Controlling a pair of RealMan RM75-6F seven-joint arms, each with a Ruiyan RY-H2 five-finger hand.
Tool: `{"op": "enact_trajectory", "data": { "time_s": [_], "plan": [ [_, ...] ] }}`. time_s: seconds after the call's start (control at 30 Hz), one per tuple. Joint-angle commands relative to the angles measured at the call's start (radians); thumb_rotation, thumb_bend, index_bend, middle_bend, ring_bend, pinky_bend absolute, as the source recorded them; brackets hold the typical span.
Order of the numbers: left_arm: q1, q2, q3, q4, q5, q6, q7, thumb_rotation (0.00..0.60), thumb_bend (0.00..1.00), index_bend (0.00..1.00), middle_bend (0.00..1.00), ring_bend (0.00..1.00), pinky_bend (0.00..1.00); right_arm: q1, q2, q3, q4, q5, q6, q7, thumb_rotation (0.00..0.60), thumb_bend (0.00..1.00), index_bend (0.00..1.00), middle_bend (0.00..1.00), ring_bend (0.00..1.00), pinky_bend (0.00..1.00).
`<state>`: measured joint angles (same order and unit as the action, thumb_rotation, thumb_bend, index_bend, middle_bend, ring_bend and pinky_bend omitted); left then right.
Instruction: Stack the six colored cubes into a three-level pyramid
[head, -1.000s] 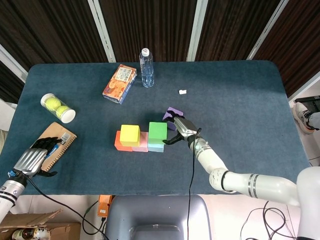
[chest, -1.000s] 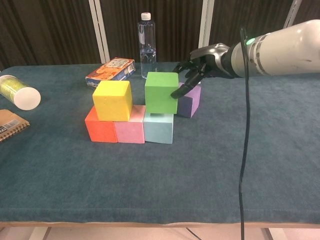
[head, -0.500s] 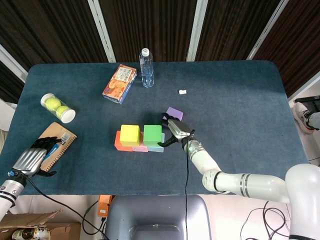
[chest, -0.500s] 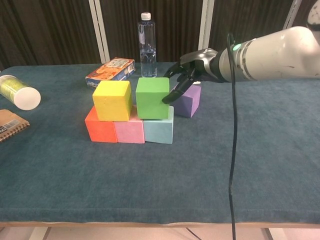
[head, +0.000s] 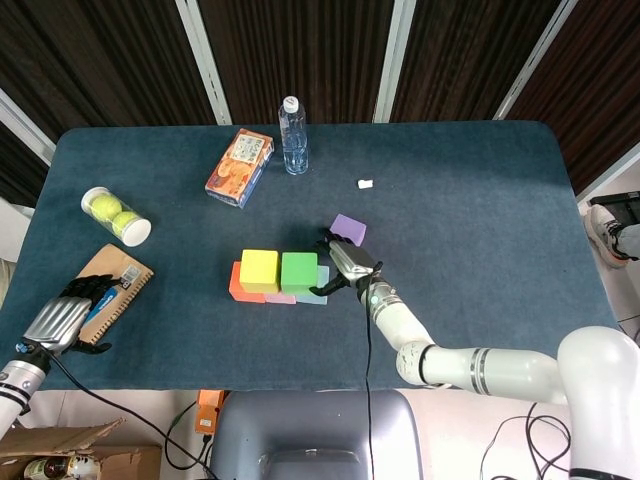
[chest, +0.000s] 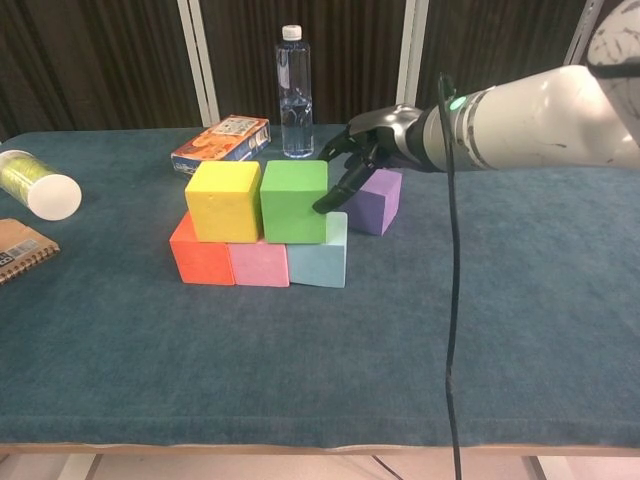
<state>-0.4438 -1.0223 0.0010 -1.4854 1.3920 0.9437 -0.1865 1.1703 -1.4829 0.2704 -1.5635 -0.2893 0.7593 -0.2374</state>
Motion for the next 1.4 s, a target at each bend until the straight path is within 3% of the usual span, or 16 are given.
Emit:
{"op": "enact_trajectory", "data": {
  "time_s": [0.03,0.33,1.17,1.4],
  "plan": [
    [0.001,0.001,0.0,0.001,0.001,0.0,-0.003,0.6,0.11,0.12,0.06,0.0,0.07,0.001,-0.006,0.0,0.005,-0.001,0.002,0.001,0.6,0.16,0.38,0.0,0.0,0.0],
    [0.004,0.003,0.001,0.005,0.004,0.0,-0.012,0.6,0.11,0.12,0.06,0.0,0.07,0.008,-0.024,0.002,0.022,-0.004,-0.001,0.003,0.6,0.16,0.36,0.0,0.0,0.0],
    [0.01,0.009,0.003,0.01,0.013,0.004,-0.027,0.6,0.11,0.12,0.06,0.0,0.07,0.01,-0.011,-0.007,0.008,0.009,0.007,-0.011,0.6,0.16,0.01,0.0,0.0,0.0],
    [0.011,0.01,0.001,0.0,0.011,0.006,-0.016,0.6,0.11,0.12,0.06,0.0,0.07,0.006,0.026,-0.009,-0.037,0.009,0.013,-0.019,0.6,0.16,0.0,0.0,0.0,0.0]
  ]
}}
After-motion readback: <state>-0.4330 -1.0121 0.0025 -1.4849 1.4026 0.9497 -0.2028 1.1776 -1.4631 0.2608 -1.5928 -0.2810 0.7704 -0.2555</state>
